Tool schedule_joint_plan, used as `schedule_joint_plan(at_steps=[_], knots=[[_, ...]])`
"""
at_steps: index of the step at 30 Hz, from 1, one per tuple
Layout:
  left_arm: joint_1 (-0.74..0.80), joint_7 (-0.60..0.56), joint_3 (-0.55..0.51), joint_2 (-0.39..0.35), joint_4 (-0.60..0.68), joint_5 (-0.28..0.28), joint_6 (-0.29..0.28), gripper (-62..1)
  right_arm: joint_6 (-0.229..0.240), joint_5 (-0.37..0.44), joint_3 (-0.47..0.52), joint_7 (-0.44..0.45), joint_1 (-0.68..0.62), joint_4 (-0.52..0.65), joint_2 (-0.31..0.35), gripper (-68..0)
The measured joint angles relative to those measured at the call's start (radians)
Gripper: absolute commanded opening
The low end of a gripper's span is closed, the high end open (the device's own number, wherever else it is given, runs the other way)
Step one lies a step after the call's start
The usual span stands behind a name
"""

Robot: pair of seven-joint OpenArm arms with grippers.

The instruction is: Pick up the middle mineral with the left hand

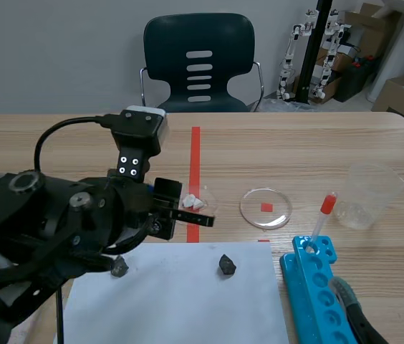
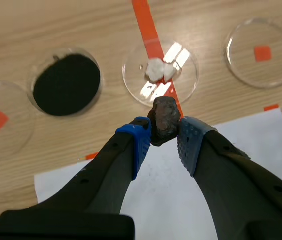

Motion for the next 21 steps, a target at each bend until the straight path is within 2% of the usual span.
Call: schedule_joint_plan(at_steps=[3, 6, 8, 13, 18, 21], knots=[[0.060, -0.110, 0.000, -0.074, 0.063, 0.002, -0.023, -50.5, 0.000, 0.000, 0.000, 0.000, 0.000, 0.000, 0.000, 0.4], [0.120, -0.212, 0.000, -0.150, 0.115, 0.001, -0.092, -50.5, 0.000, 0.000, 0.000, 0.000, 0.000, 0.000, 0.000, 0.4], [0.155, -0.272, 0.000, -0.196, 0.150, 0.000, -0.115, -50.5, 0.000, 0.000, 0.000, 0.000, 0.000, 0.000, 0.000, 0.4], [0.235, -0.409, 0.000, -0.316, 0.232, 0.001, -0.126, -50.5, 0.000, 0.000, 0.000, 0.000, 0.000, 0.000, 0.000, 0.4], [0.335, -0.597, 0.000, -0.426, 0.306, 0.003, -0.128, -50.5, 0.000, 0.000, 0.000, 0.000, 0.000, 0.000, 0.000, 0.4], [0.395, -0.682, -0.005, -0.471, 0.316, 0.004, -0.130, -50.5, 0.000, 0.000, 0.000, 0.000, 0.000, 0.000, 0.000, 0.4]])
